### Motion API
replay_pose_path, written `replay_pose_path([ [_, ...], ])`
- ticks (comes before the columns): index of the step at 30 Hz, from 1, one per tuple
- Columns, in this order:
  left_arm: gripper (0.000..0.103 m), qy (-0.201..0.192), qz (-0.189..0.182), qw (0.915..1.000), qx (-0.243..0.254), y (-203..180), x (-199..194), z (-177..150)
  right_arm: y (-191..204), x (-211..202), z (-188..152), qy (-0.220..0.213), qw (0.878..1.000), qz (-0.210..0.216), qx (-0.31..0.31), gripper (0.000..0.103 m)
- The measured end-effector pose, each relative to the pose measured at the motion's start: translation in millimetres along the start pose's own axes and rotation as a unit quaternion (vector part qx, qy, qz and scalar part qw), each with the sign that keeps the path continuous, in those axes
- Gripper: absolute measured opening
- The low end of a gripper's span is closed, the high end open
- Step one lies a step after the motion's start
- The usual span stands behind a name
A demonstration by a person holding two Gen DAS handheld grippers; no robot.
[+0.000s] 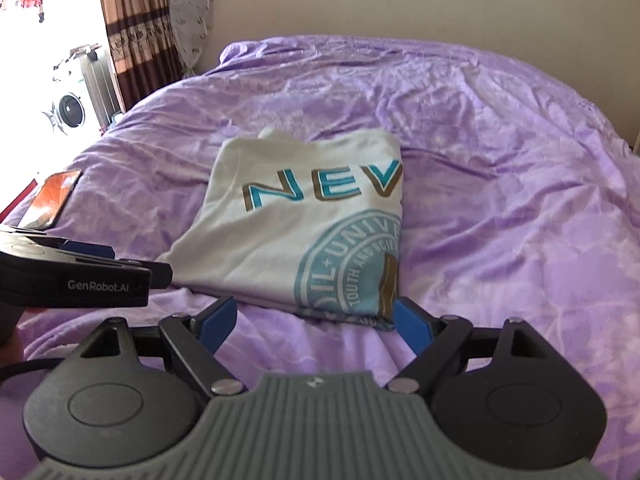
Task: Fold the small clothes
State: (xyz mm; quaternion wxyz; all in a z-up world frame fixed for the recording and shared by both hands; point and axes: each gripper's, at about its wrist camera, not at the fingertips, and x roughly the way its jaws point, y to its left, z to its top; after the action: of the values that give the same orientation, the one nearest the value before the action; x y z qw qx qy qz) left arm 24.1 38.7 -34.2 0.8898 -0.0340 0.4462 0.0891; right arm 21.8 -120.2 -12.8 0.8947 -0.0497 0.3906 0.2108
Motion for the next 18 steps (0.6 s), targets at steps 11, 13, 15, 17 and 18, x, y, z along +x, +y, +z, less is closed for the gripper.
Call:
replay_pose_path([
  [11, 0.077, 0.001, 0.004, 0.9999, 0.015, -6.5, 0.0, -2.2, -5.6, 11.4, 0.2, 0.021, 1.000, 0.002, 0.004, 0.081],
  [13, 0.077, 0.000, 0.004, 0.9998, 0.018, -7.2, 0.0, -1.1, -6.4, 12.5, 0.8, 0.022, 1.000, 0.003, 0.006, 0.081],
  [15, 0.078, -0.001, 0.005, 0.9998, 0.019, -7.7, -0.7, -1.2, -6.7, 12.6, 0.9, 0.021, 1.000, 0.003, 0.005, 0.081],
  [17, 0.078, -0.002, 0.005, 0.9998, 0.020, -7.5, -1.2, -0.8, -6.3, 12.4, 0.7, 0.022, 1.000, 0.003, 0.006, 0.081],
  [18, 0.078, -0.003, 0.005, 0.9998, 0.020, -7.7, -1.2, -0.6, -6.8, 12.9, 0.9, 0.022, 1.000, 0.003, 0.006, 0.081],
])
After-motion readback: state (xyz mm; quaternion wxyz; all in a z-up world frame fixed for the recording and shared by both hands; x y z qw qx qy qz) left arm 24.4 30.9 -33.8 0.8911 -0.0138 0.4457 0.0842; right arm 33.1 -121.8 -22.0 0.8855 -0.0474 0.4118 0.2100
